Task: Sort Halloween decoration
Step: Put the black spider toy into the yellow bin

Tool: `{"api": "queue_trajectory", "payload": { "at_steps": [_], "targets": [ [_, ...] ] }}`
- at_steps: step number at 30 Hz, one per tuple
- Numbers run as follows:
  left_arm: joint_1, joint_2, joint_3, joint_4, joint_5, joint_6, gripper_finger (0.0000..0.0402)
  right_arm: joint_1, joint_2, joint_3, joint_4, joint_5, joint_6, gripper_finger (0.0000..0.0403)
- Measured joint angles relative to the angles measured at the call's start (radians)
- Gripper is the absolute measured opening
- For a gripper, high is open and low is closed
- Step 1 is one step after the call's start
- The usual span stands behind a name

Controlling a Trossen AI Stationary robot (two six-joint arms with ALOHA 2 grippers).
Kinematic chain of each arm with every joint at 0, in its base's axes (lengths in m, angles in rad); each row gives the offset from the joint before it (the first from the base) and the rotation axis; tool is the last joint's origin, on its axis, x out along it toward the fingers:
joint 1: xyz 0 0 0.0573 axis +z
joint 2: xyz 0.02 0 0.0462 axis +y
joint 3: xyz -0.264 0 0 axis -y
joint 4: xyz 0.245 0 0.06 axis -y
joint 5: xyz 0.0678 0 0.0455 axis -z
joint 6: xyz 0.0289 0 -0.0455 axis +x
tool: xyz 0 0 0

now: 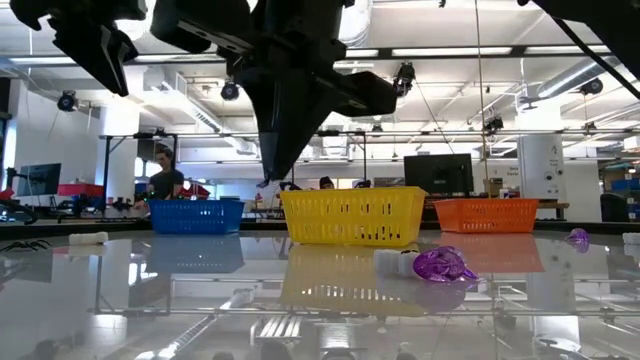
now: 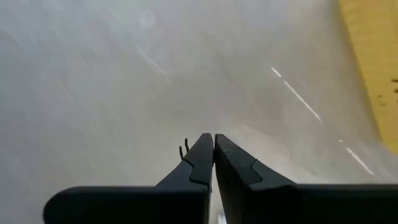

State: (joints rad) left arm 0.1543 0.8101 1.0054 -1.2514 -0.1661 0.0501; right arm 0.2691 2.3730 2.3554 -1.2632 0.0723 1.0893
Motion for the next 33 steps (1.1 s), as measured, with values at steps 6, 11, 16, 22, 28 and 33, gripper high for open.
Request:
{"api": "queue_trajectory", "payload": {
  "at_steps": [6,11,16,22,28,33],
  "targets": [
    [0.000,-0.004,0.000,0.000,0.000,0.019,0.0081,-0.038,-0.046,0.001,-0.087,0.009,-0.005,0.0008],
    [0.000,-0.005,0.000,0.000,0.000,0.019,0.0081,-0.079,-0.075,0.001,-0.199,0.042,-0.074,0.0008],
    [0.001,-0.005,0.000,0.000,0.000,0.017,0.0081,-0.135,-0.098,0.001,-0.262,0.061,-0.174,0.0008],
    [0.001,-0.005,0.000,0.000,0.000,0.013,0.0081,-0.214,-0.105,0.001,-0.271,0.058,-0.333,0.0009],
    [0.001,-0.003,0.000,0.000,-0.001,-0.001,0.0081,-0.294,-0.105,-0.004,-0.278,-0.022,-0.456,0.0009],
    [0.001,0.001,0.000,0.000,-0.005,-0.004,0.0081,-0.332,-0.105,-0.004,-0.281,-0.097,-0.466,0.0009]
  ]
}}
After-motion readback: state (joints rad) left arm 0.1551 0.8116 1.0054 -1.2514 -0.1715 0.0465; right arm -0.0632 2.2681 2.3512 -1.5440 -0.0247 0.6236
